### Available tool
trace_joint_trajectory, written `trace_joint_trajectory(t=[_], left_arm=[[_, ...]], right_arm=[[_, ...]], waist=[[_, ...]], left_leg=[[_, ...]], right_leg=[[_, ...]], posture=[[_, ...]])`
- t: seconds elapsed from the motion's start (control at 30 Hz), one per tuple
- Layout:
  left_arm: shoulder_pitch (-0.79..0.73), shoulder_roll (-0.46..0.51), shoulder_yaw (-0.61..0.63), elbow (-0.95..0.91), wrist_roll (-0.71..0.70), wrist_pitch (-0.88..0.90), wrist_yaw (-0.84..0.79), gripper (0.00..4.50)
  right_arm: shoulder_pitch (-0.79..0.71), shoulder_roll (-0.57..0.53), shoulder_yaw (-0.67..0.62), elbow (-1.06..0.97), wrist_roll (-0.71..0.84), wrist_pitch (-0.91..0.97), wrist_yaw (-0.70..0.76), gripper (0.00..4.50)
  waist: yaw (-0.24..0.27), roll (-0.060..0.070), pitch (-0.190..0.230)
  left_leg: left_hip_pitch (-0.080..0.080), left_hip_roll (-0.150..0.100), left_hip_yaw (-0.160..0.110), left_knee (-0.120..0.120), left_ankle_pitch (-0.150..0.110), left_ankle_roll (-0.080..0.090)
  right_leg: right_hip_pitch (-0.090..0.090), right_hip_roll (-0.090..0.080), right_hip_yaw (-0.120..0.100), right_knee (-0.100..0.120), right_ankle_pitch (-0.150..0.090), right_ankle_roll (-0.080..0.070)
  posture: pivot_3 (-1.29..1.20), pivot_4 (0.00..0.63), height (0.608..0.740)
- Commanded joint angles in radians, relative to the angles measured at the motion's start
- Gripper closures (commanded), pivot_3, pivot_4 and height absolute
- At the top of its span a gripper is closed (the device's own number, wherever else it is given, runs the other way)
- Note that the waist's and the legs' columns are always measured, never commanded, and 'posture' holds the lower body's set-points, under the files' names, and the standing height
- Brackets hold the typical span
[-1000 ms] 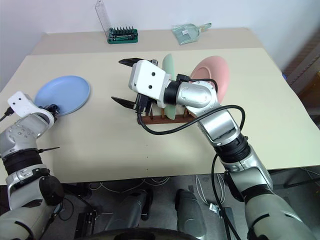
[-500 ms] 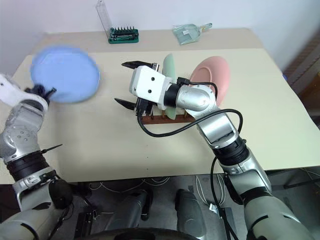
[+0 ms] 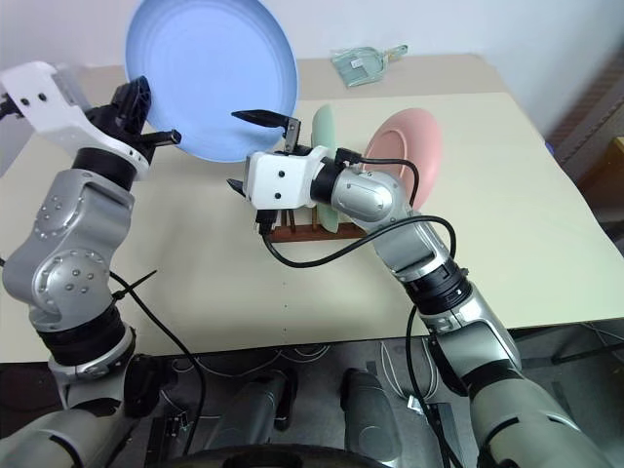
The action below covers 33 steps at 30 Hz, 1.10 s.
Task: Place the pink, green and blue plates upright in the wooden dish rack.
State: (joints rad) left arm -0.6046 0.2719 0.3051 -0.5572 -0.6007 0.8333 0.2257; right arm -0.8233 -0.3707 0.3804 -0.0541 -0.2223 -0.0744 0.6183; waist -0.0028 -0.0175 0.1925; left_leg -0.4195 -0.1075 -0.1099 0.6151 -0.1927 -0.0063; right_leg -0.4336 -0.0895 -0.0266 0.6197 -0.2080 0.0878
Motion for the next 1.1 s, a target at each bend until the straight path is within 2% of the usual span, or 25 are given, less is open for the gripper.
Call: trace_joint_trajectory(t=[0.03, 0.13, 0.17, 0.2, 0.43, 0.73, 0.83, 1.0, 1.07, 1.1], left_arm=[[-0.037, -0.009, -0.003, -0.083, -0.028, 0.05, 0.03, 4.46], [-0.035, -0.017, 0.008, -0.123, -0.066, 0.096, 0.039, 4.46], [-0.035, -0.02, 0.013, -0.134, -0.08, 0.108, 0.042, 4.5], [-0.034, -0.022, 0.015, -0.147, -0.093, 0.116, 0.041, 4.5], [-0.034, -0.014, 0.044, -0.187, -0.154, 0.137, 0.05, 4.5], [-0.028, -0.029, 0.081, -0.176, -0.195, 0.109, 0.071, 4.5], [-0.042, -0.057, 0.118, -0.182, -0.243, 0.039, 0.057, 3.46], [-0.056, -0.043, 0.189, -0.158, -0.244, -0.081, 0.081, 0.9], [-0.058, -0.02, 0.249, -0.122, -0.229, -0.135, 0.1, 0.01], [-0.058, -0.011, 0.271, -0.107, -0.228, -0.156, 0.109, 0.01]], right_arm=[[-0.026, 0.013, -0.001, 0.015, -0.056, -0.048, -0.038, 0.0], [-0.032, 0.025, -0.001, 0.043, -0.076, -0.064, -0.047, 0.0], [-0.033, 0.029, -0.003, 0.049, -0.077, -0.068, -0.046, 0.53], [-0.034, 0.032, -0.004, 0.054, -0.08, -0.072, -0.044, 0.82], [-0.036, 0.032, 0.003, 0.084, -0.1, -0.104, -0.031, 4.47], [-0.033, 0.036, 0.001, 0.081, -0.12, -0.124, -0.035, 4.47], [-0.028, 0.038, 0.001, 0.072, -0.114, -0.133, -0.031, 4.5], [-0.025, 0.052, -0.004, 0.058, -0.086, -0.139, -0.022, 4.5], [-0.023, 0.067, -0.012, 0.046, -0.059, -0.137, -0.019, 4.5], [-0.023, 0.073, -0.014, 0.041, -0.05, -0.137, -0.018, 4.5]], waist=[[-0.004, 0.0, 0.0], [-0.007, 0.0, 0.0], [-0.008, 0.0, 0.0], [-0.009, 0.0, 0.0], [-0.009, 0.0, 0.0], [-0.008, 0.0, 0.0], [-0.008, 0.0, 0.0], [-0.009, 0.0, 0.0], [-0.009, 0.0, 0.0], [-0.01, 0.0, 0.0]], left_leg=[[0.0, 0.0, 0.0, 0.0, 0.0, 0.0], [0.0, 0.0, 0.0, 0.0, 0.0, 0.0], [0.0, 0.0, 0.0, 0.0, 0.001, -0.001], [0.0, 0.0, 0.0, 0.0, 0.001, -0.001], [0.002, 0.001, 0.0, 0.0, 0.001, -0.002], [0.003, 0.001, 0.0, 0.0, 0.001, -0.002], [0.004, 0.001, 0.0, 0.0, 0.001, -0.002], [0.005, 0.001, 0.0, 0.0, 0.001, -0.002], [0.005, 0.001, 0.0, 0.0, 0.001, -0.002], [0.006, 0.001, 0.0, -0.001, 0.001, -0.002]], right_leg=[[0.0, 0.0, 0.0, 0.0, 0.0, 0.0], [0.0, 0.0, 0.0, 0.0, 0.0, 0.0], [0.0, 0.0, 0.0, 0.0, 0.0, 0.0], [0.0, 0.0, 0.0, 0.0, 0.0, 0.0], [0.001, 0.001, 0.0, 0.001, 0.0, -0.001], [0.003, 0.001, 0.0, 0.001, 0.0, -0.001], [0.003, 0.001, 0.0, 0.0, 0.0, -0.001], [0.004, 0.001, 0.001, 0.001, 0.0, -0.001], [0.004, 0.001, 0.001, 0.001, 0.0, -0.001], [0.004, 0.001, 0.001, 0.001, 0.0, -0.001]], posture=[[0.0, 0.15, 0.74], [0.0, 0.15, 0.74], [0.0, 0.15, 0.74], [0.0, 0.15, 0.74], [0.0, 0.15, 0.74], [0.0, 0.15, 0.74], [0.0, 0.15, 0.74], [0.0, 0.15, 0.74], [0.0, 0.15, 0.74], [0.0, 0.15, 0.74]])
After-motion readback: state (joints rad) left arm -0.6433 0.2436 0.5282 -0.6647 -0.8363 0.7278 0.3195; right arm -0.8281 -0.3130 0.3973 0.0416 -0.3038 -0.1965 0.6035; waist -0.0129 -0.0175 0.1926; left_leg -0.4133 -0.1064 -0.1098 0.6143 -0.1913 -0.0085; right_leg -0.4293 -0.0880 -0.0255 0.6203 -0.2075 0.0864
